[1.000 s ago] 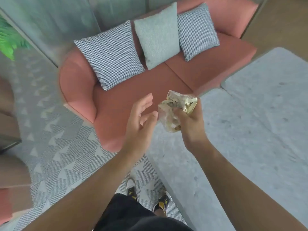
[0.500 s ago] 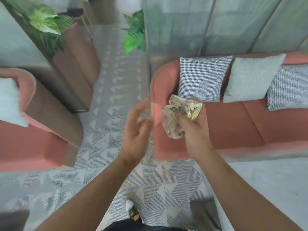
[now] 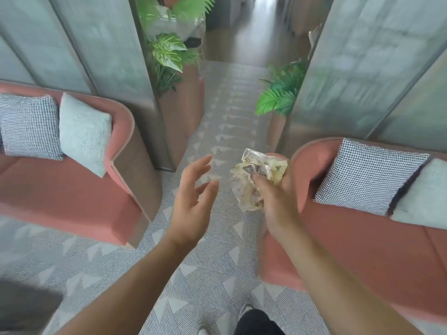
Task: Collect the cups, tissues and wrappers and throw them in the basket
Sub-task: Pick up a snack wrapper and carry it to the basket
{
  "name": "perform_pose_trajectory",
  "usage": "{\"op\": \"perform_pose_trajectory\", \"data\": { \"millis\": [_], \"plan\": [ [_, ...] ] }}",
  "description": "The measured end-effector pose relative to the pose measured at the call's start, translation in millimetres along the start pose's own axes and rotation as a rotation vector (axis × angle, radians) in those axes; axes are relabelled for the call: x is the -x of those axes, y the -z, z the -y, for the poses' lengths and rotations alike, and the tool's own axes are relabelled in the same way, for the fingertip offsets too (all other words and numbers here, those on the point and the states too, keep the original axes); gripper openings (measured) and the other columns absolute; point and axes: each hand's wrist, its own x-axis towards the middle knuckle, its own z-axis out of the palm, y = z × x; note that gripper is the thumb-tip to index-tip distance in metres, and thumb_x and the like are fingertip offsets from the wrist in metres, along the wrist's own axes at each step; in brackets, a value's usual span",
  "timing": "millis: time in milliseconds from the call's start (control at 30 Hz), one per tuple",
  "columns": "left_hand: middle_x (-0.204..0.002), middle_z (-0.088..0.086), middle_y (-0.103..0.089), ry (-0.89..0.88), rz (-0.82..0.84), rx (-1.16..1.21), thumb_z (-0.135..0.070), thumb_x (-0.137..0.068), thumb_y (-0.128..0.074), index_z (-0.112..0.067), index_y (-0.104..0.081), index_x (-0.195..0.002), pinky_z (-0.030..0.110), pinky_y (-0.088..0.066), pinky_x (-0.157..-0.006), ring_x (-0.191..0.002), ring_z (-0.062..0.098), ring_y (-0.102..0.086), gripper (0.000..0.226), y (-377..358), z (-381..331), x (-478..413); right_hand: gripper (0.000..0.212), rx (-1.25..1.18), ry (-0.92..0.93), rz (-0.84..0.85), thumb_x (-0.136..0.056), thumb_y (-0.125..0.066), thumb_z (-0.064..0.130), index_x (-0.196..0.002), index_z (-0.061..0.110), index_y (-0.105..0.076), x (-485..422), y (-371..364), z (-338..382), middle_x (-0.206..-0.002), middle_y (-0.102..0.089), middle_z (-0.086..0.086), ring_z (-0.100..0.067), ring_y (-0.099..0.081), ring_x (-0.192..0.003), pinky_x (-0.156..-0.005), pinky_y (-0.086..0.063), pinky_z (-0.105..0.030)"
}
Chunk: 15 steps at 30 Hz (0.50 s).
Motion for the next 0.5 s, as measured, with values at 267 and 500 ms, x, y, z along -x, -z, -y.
{"op": "perform_pose_trajectory", "data": {
  "millis": [267,500],
  "plan": [
    [-0.143,-0.005,-0.058,-0.011,-0.035,-0.017,-0.025,-0.098,-0.057,-0.035,-0.056,-0.138,0.016,-0.048,-0.101,-0.138,0.007,-0.053,0.041,3.0,30.8,-88.0,0.034,-0.059,-0.030,0.064,-0.094,-0.061,-0.007,-0.117,0.017,-0.058,-90.2,-40.1,-11.0,-0.093,-0.071,0.002,-0.010,-0.070,-0.084,-0.073,-0.058,-0.024],
    [-0.144,-0.005,-0.058,-0.021,-0.034,0.002,-0.025,-0.097,-0.057,-0.028,-0.056,-0.141,0.015,-0.047,-0.103,-0.137,0.002,-0.053,0.044,-33.4,61.5,-223.6,0.037,-0.060,-0.032,0.069,-0.094,-0.062,-0.007,-0.125,0.013,-0.057,-229.9,-52.6,-14.9,-0.105,-0.071,-0.015,-0.015,-0.070,-0.089,-0.075,-0.058,-0.027]
  ]
}}
